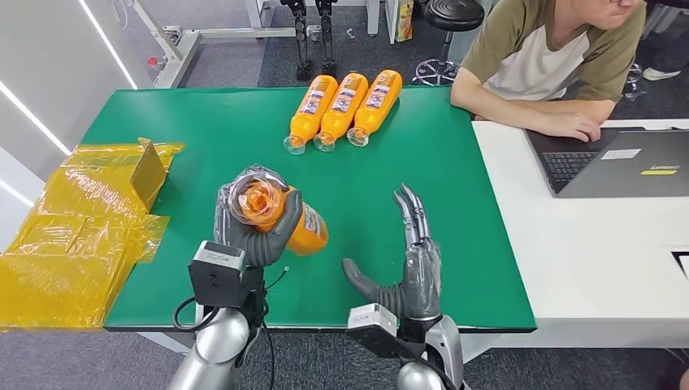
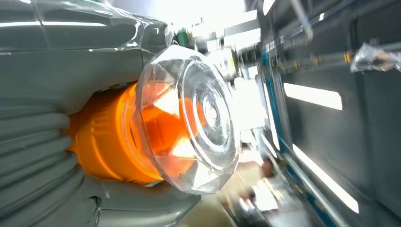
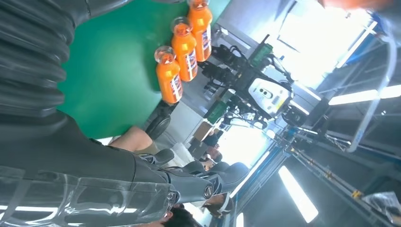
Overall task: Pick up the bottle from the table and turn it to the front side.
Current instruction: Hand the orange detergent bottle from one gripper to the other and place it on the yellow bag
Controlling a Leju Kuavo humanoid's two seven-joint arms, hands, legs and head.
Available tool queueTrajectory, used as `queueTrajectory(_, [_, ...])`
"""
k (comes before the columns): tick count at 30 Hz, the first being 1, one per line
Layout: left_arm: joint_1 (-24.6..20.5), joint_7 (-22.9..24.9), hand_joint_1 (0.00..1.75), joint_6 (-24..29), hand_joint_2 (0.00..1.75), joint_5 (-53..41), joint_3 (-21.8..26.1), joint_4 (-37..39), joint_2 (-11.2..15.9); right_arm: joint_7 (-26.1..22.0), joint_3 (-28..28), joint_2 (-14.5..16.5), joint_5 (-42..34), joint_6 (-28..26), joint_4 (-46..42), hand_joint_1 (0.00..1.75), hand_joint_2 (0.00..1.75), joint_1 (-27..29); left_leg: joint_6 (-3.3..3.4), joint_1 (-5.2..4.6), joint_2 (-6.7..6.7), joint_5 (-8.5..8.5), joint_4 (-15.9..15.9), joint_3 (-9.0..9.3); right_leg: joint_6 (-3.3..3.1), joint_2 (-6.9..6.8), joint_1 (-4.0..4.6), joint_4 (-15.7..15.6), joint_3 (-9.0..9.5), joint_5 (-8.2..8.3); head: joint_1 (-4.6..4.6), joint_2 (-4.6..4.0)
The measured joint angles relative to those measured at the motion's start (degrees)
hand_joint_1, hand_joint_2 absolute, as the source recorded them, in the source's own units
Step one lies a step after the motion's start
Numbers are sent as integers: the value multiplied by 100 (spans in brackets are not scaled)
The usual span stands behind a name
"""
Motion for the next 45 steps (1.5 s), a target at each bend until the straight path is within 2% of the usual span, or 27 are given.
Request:
queueTrajectory(5, [-18, 512, 175, 356, 175, -1298, 318, 227, 446, -134, 20, 73, -381, -41, -271, 0, 175, 174, -3, 1, 9, 0, -4, 3, -3, 6, 1, 3, -2, -2, 0, 0])
queueTrajectory(8, [-26, 760, 175, 351, 175, -2108, 643, 315, 704, -134, 17, 127, -519, 44, -426, 0, 175, 211, -4, 1, 11, 0, -4, 5, -4, 9, 1, 5, -3, -2, 0, 0])
queueTrajectory(11, [-56, 846, 175, 290, 175, -2500, 944, 373, 896, -133, 11, 168, -561, 92, -537, 0, 175, 229, -7, 1, 11, 2, -4, 4, -4, 9, 2, 5, -4, -2, 0, 0])
queueTrajectory(14, [-124, 1151, 175, 325, 175, -3171, 1082, 436, 1091, -139, 7, 197, -622, 138, -604, 0, 175, 240, -8, 0, 10, 3, -4, 3, -4, 9, 3, 5, -4, -2, 2, 0])
queueTrajectory(17, [-362, 1430, 175, 321, 175, -4454, 1142, 651, 1564, -217, 2, 214, -831, 268, -657, 0, 175, 254, -12, 1, 14, 5, -4, 4, -8, 12, 2, 6, -6, 1, 2, 0])
queueTrajectory(19, [-653, 1276, 175, 271, 175, -4929, 1179, 990, 1990, -341, -3, 216, -1009, 362, -663, 0, 175, 257, -18, 4, 16, 9, -5, 4, -10, 15, 3, 10, -8, 2, 2, 0])
queueTrajectory(23, [-1289, 627, 175, 146, 175, -5235, 1177, 2009, 2831, -615, -7, 216, -1276, 439, -609, 0, 175, 255, -30, 7, 30, 17, -6, 4, -26, 28, 6, 21, -20, 10, 2, 0])
queueTrajectory(25, [-1435, 506, 175, 123, 175, -5287, 1170, 2318, 3028, -658, -7, 216, -1302, 438, -584, 0, 175, 255, -32, 7, 41, 18, -7, 4, -34, 36, 6, 23, -27, 16, 1, 0])
queueTrajectory(27, [-1458, 493, 175, 114, 175, -5292, 1168, 2379, 3066, -663, -7, 216, -1304, 438, -579, 0, 175, 255, -33, 7, 44, 18, -7, 4, -34, 39, 6, 23, -30, 16, 0, 0])
queueTrajectory(31, [-1807, 475, 175, -318, 175, -5493, 1059, 3660, 3483, -720, -5, 216, -1383, 444, -485, 0, 175, 255, -36, 7, 50, 21, -7, -3, -35, 48, 6, 22, -38, 16, 3, 0])
queueTrajectory(36, [-1844, 687, 175, -585, 175, -5517, 974, 4289, 3477, -725, 7, 216, -1389, 502, -469, 0, 175, 254, -40, 6, 50, 18, -6, -8, -34, 50, 5, 19, -41, 16, 3, 0])
queueTrajectory(44, [-1637, 841, 175, -351, 175, -5563, 932, 4730, 3362, -656, 25, 216, -1336, 683, -470, 0, 175, 241, -41, 6, 48, 17, -6, -13, -34, 48, 5, 18, -45, 16, 2, 0])
queueTrajectory(45, [-1617, 851, 170, -301, 175, -5589, 927, 4759, 3337, -633, 27, 216, -1331, 693, -471, 0, 175, 237, -41, 6, 48, 17, -6, -13, -34, 48, 5, 18, -45, 16, 2, 0])
